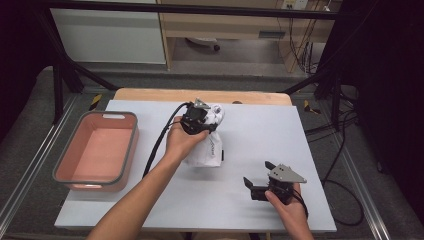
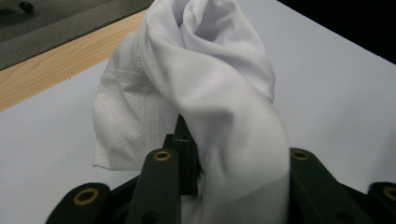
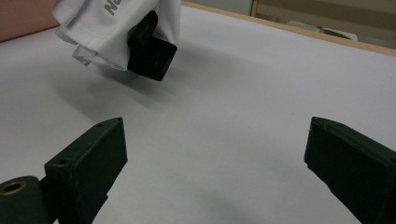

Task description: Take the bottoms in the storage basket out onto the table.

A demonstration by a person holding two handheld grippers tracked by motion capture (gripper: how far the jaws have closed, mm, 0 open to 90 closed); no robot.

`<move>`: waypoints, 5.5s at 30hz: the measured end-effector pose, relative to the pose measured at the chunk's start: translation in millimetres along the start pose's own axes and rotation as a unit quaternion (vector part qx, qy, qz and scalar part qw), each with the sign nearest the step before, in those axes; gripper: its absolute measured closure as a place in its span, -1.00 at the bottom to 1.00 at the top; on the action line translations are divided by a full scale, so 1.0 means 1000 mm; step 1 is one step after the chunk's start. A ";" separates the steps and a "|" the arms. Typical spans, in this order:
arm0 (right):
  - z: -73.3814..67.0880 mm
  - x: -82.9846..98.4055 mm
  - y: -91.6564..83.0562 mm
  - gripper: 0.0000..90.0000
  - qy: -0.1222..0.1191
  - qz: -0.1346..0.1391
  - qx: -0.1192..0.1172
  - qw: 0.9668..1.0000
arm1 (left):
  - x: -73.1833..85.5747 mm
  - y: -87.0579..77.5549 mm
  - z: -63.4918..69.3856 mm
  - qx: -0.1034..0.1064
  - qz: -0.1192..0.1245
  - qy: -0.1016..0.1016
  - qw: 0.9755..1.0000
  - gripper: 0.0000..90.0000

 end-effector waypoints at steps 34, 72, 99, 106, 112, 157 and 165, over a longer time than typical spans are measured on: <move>0.000 0.000 0.000 -0.87 0.000 -0.001 -0.001 1.000 | 0.027 0.016 0.018 0.022 -0.023 0.010 0.999 0.53; -0.001 0.001 0.002 -0.87 -0.005 -0.007 0.000 1.000 | 0.051 0.036 0.031 0.024 -0.035 0.002 0.999 0.51; -0.002 0.001 0.002 -0.87 -0.003 -0.006 0.000 1.000 | 0.060 0.041 0.024 -0.015 -0.026 0.007 1.000 0.28; -0.002 0.001 0.002 -0.87 -0.004 -0.007 0.000 1.000 | 0.062 0.041 0.020 -0.014 -0.019 0.003 1.000 0.09; -0.002 0.001 0.002 -0.87 -0.005 -0.007 -0.001 1.000 | 0.063 0.041 0.020 -0.011 -0.015 -0.003 1.000 0.04; -0.004 0.000 0.002 -0.88 -0.008 -0.006 -0.003 1.000 | 0.044 -0.006 0.011 -0.011 0.033 -0.016 0.999 -0.86; -0.003 0.001 0.002 -0.88 -0.005 -0.007 -0.001 1.000 | 0.034 -0.017 0.010 -0.015 0.043 -0.008 0.999 -0.85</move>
Point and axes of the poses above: each handheld gripper's, and its own axes: y roughly forward along the jaws, x roughly out of its underside, z roughly to its right, the point moved 4 cm from there along y, roughly forward along the jaws, and after that the axes turned 12 degrees about -x, right-handed, at the moved point
